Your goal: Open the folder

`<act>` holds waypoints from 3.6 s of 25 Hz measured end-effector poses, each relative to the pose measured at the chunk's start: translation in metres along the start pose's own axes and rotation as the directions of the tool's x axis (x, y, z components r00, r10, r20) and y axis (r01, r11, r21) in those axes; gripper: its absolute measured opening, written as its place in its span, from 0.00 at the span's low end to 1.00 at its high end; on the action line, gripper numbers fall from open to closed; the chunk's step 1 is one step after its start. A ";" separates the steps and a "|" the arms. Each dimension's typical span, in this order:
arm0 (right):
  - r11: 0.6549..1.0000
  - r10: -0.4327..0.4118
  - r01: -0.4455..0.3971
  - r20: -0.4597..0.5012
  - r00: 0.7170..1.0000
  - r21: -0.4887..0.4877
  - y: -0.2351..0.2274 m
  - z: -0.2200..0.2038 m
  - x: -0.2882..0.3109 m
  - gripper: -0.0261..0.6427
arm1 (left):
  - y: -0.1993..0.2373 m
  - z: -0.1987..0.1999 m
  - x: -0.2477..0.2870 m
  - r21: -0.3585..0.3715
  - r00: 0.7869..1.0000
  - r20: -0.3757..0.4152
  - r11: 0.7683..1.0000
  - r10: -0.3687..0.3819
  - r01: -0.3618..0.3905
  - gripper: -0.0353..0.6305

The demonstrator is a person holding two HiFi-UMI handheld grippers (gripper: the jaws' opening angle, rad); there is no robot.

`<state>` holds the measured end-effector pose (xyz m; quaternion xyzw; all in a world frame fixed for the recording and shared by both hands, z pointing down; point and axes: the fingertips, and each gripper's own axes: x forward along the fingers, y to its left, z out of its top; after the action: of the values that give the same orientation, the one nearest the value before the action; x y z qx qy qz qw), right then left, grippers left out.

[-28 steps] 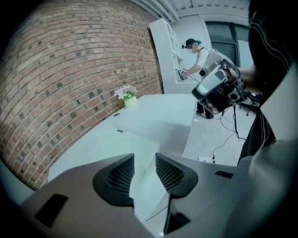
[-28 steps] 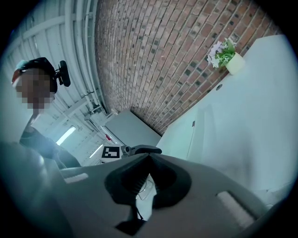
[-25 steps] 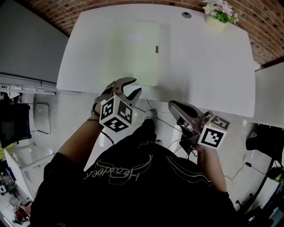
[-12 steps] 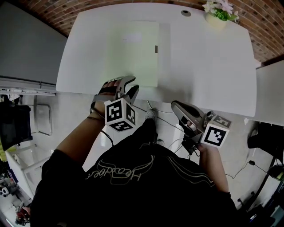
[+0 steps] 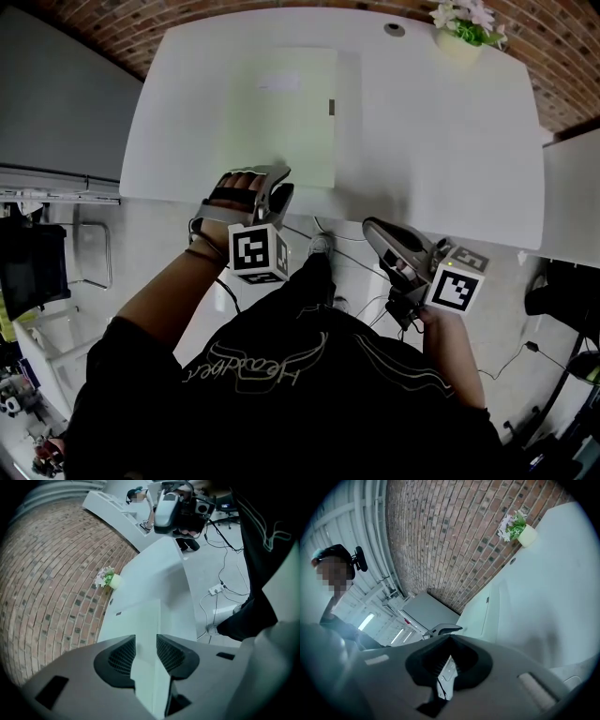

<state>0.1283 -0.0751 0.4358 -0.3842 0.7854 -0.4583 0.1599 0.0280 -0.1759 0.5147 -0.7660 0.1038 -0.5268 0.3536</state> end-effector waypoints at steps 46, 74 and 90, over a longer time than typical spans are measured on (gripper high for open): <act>1.000 -0.007 0.008 -0.023 1.000 0.007 -0.015 -0.009 0.017 0.05 | -0.011 -0.002 0.009 -0.043 0.998 -0.019 0.997 -0.058 0.057 0.07; 0.926 -0.225 0.172 -0.128 0.966 -0.336 -0.071 -0.010 0.073 0.05 | 0.006 0.004 -0.011 -0.114 0.998 0.032 0.991 -0.062 0.065 0.06; 0.788 -0.325 0.193 -0.129 0.937 -0.585 -0.072 -0.011 0.098 0.05 | 0.004 0.002 -0.017 -0.114 0.996 0.058 0.990 -0.074 0.080 0.06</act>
<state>0.0900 -0.1623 0.5120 -0.4647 0.8375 -0.2635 -0.1146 0.0235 -0.1689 0.4989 -0.8024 0.0950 -0.5126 0.2905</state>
